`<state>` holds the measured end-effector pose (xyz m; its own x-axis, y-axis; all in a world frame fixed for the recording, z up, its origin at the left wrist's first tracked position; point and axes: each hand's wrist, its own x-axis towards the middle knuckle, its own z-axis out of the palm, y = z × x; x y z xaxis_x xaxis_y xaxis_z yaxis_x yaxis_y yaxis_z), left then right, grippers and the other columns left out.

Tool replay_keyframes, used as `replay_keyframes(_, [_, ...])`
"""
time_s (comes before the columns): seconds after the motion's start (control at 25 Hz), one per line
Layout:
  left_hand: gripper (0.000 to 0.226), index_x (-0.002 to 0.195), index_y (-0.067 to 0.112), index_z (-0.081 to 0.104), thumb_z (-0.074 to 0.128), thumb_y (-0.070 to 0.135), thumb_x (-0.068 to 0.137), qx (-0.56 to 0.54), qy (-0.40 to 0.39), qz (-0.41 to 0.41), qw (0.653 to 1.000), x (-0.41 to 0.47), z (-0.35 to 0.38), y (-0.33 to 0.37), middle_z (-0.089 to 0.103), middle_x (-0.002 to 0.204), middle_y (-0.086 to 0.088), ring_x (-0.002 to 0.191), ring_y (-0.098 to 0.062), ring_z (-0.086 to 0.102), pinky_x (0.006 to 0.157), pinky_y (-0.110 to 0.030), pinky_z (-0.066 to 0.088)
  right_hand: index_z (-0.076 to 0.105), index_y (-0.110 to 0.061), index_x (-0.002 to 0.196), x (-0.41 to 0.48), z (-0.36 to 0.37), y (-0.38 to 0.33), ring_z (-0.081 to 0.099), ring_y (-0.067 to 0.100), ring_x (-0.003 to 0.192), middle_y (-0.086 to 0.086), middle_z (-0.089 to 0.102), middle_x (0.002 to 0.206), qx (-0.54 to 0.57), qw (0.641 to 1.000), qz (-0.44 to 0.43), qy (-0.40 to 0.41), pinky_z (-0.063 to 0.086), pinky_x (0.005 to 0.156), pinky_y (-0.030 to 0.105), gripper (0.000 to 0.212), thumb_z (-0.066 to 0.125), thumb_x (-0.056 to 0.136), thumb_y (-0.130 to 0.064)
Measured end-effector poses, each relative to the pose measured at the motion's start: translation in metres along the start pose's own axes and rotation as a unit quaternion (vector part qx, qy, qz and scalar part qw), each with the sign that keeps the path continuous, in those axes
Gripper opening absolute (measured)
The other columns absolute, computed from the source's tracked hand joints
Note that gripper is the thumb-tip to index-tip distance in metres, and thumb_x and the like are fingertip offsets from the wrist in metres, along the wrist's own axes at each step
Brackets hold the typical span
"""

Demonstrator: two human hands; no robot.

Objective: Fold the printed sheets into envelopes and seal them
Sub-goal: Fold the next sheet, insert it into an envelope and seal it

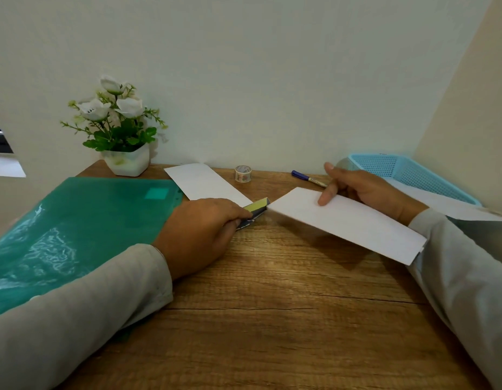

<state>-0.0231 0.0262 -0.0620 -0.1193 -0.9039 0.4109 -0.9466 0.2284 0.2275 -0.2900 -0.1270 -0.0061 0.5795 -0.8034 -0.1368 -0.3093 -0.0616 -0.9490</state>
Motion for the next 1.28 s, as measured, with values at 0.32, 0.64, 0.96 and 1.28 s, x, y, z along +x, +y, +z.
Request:
replay_keyframes(0.32, [0.054,0.146,0.028,0.047,0.033,0.045,0.097,-0.028,-0.064,0.002,0.998,0.002,0.001,0.001,0.059,0.138,0.006,0.122,-0.01,0.053,0.103,-0.031,0.046,0.08,-0.01,0.071,-0.004,0.007,-0.009,0.071,0.018,0.06,0.01,0.076,0.076,-0.066,0.997,-0.044,-0.002,0.054,0.051,0.019,0.062,0.049,0.094,-0.058])
replay_keyframes(0.64, [0.056,0.148,0.029,0.045,0.031,0.047,0.097,-0.016,-0.075,0.009,0.997,0.001,0.0,0.003,0.053,0.145,0.008,0.131,-0.008,0.048,0.109,-0.028,0.041,0.083,-0.009,0.08,-0.004,0.025,-0.013,0.07,0.031,0.073,0.02,0.076,0.087,-0.128,0.99,-0.059,-0.03,0.059,0.067,0.026,0.068,0.051,0.085,-0.069])
replay_keyframes(0.96, [0.055,0.15,0.029,0.04,0.03,0.05,0.1,0.006,-0.09,0.009,0.996,0.002,0.0,0.005,0.046,0.151,0.009,0.138,-0.009,0.042,0.113,-0.026,0.032,0.084,-0.015,0.078,0.002,0.04,-0.009,0.067,0.02,0.065,0.012,0.076,0.078,-0.141,0.987,-0.037,-0.067,0.052,0.064,0.026,0.068,0.054,0.076,-0.077])
replay_keyframes(1.28, [0.058,0.147,0.029,0.046,0.026,0.054,0.099,0.02,-0.075,0.03,0.997,0.0,0.002,0.006,0.052,0.147,0.009,0.133,-0.007,0.046,0.11,-0.025,0.037,0.083,-0.015,0.089,0.01,0.054,-0.002,0.065,0.015,0.066,0.004,0.074,0.08,-0.093,0.992,-0.033,-0.073,0.051,0.065,0.028,0.063,0.064,0.075,-0.073])
